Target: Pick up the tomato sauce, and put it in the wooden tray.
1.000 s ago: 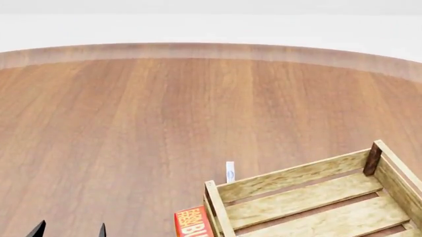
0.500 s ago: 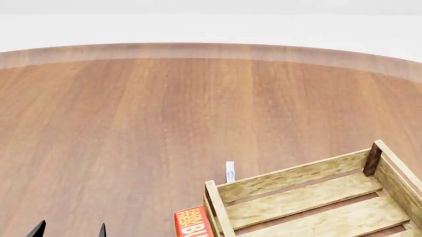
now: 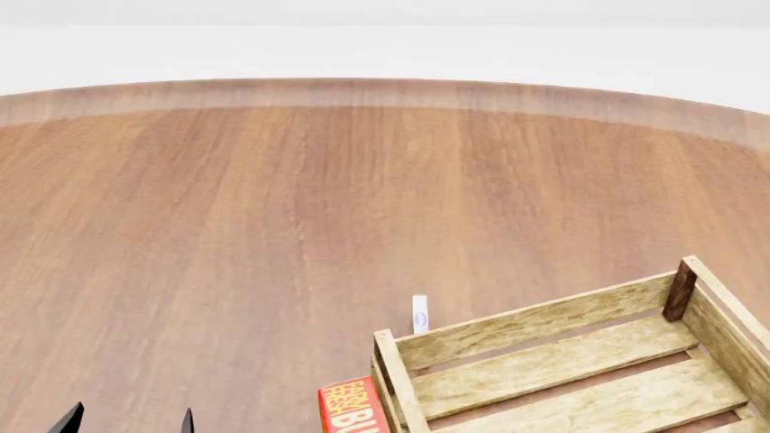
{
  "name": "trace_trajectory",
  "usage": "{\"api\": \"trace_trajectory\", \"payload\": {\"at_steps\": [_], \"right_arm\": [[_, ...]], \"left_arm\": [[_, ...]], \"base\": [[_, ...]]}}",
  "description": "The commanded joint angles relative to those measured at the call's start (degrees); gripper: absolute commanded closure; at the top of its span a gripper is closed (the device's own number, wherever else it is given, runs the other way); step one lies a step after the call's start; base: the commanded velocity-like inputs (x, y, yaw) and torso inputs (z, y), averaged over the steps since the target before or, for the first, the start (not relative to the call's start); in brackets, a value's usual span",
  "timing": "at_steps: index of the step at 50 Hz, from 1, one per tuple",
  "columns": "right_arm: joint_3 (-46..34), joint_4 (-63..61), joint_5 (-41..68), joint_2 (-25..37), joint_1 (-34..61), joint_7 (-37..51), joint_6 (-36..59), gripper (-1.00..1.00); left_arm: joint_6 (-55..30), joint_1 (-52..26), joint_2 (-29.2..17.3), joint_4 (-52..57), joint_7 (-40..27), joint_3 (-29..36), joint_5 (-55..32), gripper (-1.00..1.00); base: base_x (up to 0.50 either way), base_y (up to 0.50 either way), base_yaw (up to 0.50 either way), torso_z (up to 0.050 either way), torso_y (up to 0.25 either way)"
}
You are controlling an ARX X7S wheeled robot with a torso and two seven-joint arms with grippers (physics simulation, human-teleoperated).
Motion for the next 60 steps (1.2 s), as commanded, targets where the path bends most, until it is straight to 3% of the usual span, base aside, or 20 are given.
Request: {"api": "trace_trajectory", "payload": {"at_steps": [1,13,27,60], "right_arm": [[-0.84,5.79,0.73,-0.35,2.79,0.5,0.28,-1.0],[-1.81,8.51,3.17,0.37,3.84,0.45,-0.76,-1.0],[-2.85,12.52,4.2,0.81,5.37,0.63,-1.57,-1.0],[-5.11,21.39,5.79,0.65,13.58,0.66,4.3,-1.0]], "left_arm": [[1.04,0.21,-0.15,0.0,0.87,0.06,-1.0,-1.0],[-1.32,1.43,-0.86,3.75,-0.14,0.55,-1.34,-1.0],[0.96,0.53,-0.69,0.64,-0.4,1.28,-1.35,-1.0],[1.19,0.24,-1.86,0.44,-1.12,2.15,-2.44,-1.0]], "base": [[0.0,0.0,0.0,0.0,0.0],[0.0,0.0,0.0,0.0,0.0],[0.0,0.0,0.0,0.0,0.0],[0.0,0.0,0.0,0.0,0.0]]}}
